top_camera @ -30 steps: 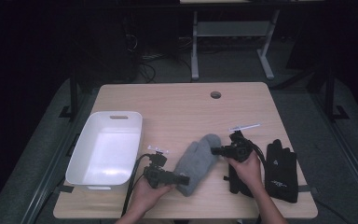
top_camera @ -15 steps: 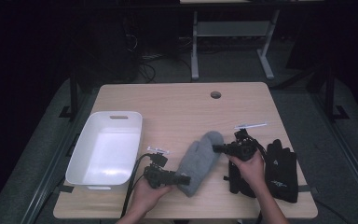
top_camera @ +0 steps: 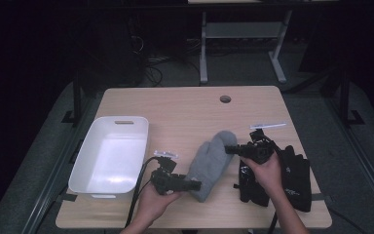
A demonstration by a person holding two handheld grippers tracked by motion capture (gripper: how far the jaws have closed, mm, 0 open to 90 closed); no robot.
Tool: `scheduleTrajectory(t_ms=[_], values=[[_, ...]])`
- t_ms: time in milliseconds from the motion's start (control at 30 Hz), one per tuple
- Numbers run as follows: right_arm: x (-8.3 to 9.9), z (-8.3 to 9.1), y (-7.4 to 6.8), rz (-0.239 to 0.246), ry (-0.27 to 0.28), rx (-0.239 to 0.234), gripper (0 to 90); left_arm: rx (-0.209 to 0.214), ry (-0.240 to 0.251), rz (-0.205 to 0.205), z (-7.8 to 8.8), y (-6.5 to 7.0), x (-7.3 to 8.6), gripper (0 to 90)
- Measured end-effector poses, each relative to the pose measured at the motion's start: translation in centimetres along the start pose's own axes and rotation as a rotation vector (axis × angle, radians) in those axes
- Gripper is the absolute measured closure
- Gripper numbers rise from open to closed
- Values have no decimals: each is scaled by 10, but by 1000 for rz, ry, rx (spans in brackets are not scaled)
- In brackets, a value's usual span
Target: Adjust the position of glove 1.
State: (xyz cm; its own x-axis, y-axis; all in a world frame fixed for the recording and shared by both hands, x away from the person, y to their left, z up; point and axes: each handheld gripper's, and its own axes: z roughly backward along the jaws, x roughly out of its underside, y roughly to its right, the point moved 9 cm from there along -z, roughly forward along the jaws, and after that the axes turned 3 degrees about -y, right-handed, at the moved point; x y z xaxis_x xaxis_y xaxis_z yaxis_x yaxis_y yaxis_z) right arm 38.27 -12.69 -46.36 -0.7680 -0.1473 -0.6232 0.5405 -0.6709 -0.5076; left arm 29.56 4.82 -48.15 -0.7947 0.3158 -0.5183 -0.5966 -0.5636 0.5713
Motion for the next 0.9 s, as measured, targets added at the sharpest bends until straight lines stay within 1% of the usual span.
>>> scheduleTrajectory(t_ms=[33, 67, 100, 200, 300, 333, 367, 400, 433, 533, 600, 667, 700, 767, 867, 900], values=[[-2, 1, -1, 0, 6, -1, 773, -1, 1, -9, 2, 2, -1, 399], [-2, 1, -1, 0, 6, -1, 773, -1, 1, -9, 2, 2, -1, 399], [-4, 3, -3, 0, 8, 0, 774, -5, 3, -20, 4, 3, -3, 399], [-6, 5, -6, 1, 12, -4, 773, -2, 11, -18, 7, 5, -5, 398], [-12, 9, -10, 0, 17, -14, 773, -2, 17, -36, 13, 7, -7, 398], [-12, 9, -10, 0, 17, -14, 773, -2, 17, -36, 13, 7, -7, 398], [-15, 11, -14, 8, 18, -17, 773, 2, 25, -40, 16, 9, -9, 398], [-16, 13, -15, 3, 13, -18, 773, 4, 28, -36, 17, 10, -9, 398], [-18, 14, -17, 7, 16, -19, 773, 3, 28, -44, 19, 10, -10, 399], [-22, 16, -21, 4, 16, -26, 773, 5, 33, -47, 21, 12, -11, 398], [-25, 18, -24, 9, 20, -29, 773, -2, 40, -58, 27, 13, -14, 398], [-28, 18, -25, 10, 21, -30, 773, -1, 41, -59, 28, 13, -15, 398], [-30, 19, -28, 3, 22, -37, 773, -6, 42, -67, 32, 14, -16, 398], [-33, 19, -30, 6, 23, -43, 772, -11, 46, -73, 36, 14, -17, 398], [-38, 19, -34, 10, 20, -49, 772, -11, 52, -75, 39, 14, -19, 399], [-40, 20, -36, 8, 23, -52, 772, -12, 58, -79, 42, 15, -20, 399]])
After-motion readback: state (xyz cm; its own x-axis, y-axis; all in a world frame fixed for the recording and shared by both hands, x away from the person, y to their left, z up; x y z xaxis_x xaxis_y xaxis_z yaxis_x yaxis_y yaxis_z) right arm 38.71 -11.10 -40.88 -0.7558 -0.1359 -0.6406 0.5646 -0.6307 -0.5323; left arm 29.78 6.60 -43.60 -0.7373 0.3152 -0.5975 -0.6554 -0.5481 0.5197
